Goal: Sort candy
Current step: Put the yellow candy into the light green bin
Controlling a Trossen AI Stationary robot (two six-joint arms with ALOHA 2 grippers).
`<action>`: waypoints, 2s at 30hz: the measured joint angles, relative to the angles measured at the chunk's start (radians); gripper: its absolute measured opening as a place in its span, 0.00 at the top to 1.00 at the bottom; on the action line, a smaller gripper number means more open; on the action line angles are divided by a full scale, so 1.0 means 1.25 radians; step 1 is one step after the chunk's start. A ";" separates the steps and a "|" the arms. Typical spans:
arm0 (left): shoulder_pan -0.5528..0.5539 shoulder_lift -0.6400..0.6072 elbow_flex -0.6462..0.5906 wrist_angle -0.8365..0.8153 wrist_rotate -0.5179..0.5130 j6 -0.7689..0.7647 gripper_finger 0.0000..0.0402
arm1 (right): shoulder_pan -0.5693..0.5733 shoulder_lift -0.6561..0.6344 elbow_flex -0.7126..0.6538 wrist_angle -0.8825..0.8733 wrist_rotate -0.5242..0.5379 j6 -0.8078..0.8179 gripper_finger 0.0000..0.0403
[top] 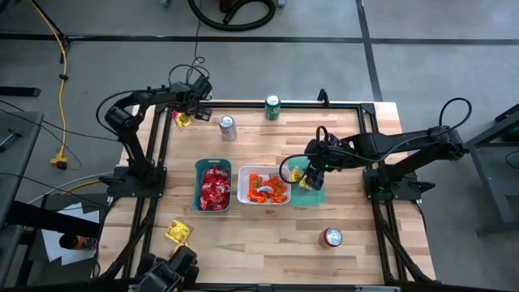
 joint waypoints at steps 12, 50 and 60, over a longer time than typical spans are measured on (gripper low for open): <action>-0.001 -0.123 0.000 -0.002 0.085 0.113 0.96 | 0.000 0.000 0.000 0.011 0.027 -0.002 0.31; -0.807 -0.408 -0.001 0.323 0.118 0.236 1.00 | -0.033 0.062 0.000 0.544 -0.006 0.104 0.31; -0.839 -0.362 -0.001 0.375 0.130 0.246 1.00 | -0.059 0.136 -0.001 0.578 -0.032 0.222 0.31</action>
